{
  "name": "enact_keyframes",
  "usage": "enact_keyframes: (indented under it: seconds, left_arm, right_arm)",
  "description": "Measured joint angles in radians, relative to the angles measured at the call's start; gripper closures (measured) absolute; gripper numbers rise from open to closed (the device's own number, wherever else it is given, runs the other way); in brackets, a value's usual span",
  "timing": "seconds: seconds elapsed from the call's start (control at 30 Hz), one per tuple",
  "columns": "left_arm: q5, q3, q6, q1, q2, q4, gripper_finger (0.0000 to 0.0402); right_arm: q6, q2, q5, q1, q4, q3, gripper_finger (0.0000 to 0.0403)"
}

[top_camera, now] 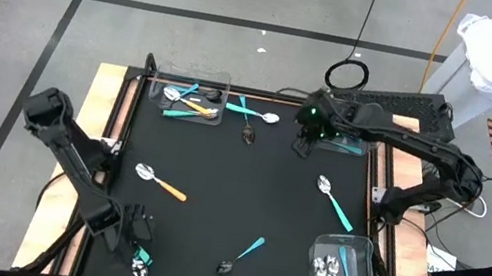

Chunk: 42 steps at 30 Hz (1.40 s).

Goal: Sort silverware by color (type)
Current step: Put the light blue spoon into the top right transparent bin

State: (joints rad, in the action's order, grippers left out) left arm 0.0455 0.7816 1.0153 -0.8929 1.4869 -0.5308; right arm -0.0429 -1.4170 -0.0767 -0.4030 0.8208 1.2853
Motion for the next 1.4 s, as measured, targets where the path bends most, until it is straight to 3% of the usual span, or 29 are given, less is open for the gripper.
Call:
enact_keyframes:
  seconds: [0.2,0.33,0.47,0.73,0.97,1.1,1.4]
  left_arm:
    - [0.006,0.001,-0.007,-0.048,0.068,-0.014,0.0223]
    - [-0.009,0.003,-0.009,-0.069,0.089,-0.046,0.0217]
    - [0.007,0.005,-0.029,-0.084,0.097,-0.056,0.0250]
    - [0.050,0.012,-0.026,-0.077,0.090,-0.064,0.0362]
    - [0.119,0.054,-0.026,-0.051,0.088,-0.181,0.0361]
    - [0.215,0.074,-0.039,-0.022,0.086,-0.263,0.0344]
    - [0.386,0.077,-0.142,0.109,0.083,-0.241,0.0356]
  right_arm:
    - [-0.042,0.000,-0.053,0.114,-0.029,0.000,0.0258]
    - [-0.071,0.000,-0.085,0.169,-0.032,0.000,0.0258]
    - [-0.099,0.000,-0.125,0.223,-0.035,0.000,0.0258]
    - [-0.184,0.000,-0.138,0.337,-0.031,0.000,0.0258]
    - [-0.260,0.006,-0.218,0.453,0.081,0.000,0.0275]
    - [-0.353,0.006,-0.272,0.513,0.151,-0.013,0.0283]
    - [-0.574,0.006,-0.285,0.665,0.134,-0.151,0.0287]
